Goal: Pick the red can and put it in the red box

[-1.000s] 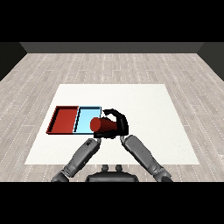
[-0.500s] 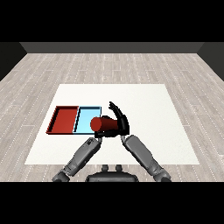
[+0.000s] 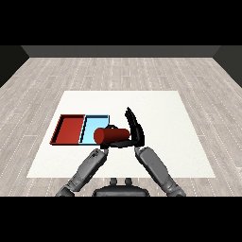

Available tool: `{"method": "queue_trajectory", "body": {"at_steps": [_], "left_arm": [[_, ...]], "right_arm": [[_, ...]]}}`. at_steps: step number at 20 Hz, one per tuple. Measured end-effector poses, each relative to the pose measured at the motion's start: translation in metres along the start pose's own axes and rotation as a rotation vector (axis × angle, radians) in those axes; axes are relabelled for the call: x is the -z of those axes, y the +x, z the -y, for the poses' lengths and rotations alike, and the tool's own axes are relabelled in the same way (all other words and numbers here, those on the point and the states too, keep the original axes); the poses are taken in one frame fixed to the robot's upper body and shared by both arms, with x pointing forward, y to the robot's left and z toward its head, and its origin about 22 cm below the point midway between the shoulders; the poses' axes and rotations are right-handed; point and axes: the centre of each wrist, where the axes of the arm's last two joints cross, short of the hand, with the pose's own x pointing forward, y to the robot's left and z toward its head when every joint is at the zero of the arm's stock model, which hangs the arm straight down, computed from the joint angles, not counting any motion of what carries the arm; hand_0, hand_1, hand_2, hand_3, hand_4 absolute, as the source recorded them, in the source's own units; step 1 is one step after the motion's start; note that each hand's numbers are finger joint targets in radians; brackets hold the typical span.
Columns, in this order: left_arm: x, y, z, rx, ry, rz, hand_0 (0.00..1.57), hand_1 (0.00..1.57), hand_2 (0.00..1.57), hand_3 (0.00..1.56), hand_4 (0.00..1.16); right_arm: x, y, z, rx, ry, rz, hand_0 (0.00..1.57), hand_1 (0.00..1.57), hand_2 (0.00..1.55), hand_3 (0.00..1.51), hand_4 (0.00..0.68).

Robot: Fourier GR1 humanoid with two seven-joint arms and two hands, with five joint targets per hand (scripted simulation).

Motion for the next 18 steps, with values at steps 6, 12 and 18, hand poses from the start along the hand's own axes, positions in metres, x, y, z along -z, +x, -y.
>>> {"method": "queue_trajectory", "body": {"at_steps": [6, 12, 18], "left_arm": [[0.014, 0.008, -0.016, 0.016, 0.025, 0.019, 1.57, 1.57, 1.57, 1.47, 1.13], [0.028, 0.009, -0.047, 0.052, 0.074, 0.042, 1.57, 1.57, 1.57, 1.48, 1.13], [0.049, 0.031, -0.098, 0.152, 0.150, 0.051, 1.57, 1.57, 1.57, 1.49, 1.12]], "right_arm": [[-0.015, 0.016, 0.032, 0.014, -0.023, 0.040, 0.00, 0.00, 0.00, 0.00, 0.000], [-0.038, 0.040, 0.074, 0.035, -0.062, 0.058, 0.00, 0.00, 0.00, 0.00, 0.000], [-0.065, 0.041, 0.106, -0.004, -0.126, 0.042, 0.00, 0.00, 0.00, 0.00, 0.000]]}}
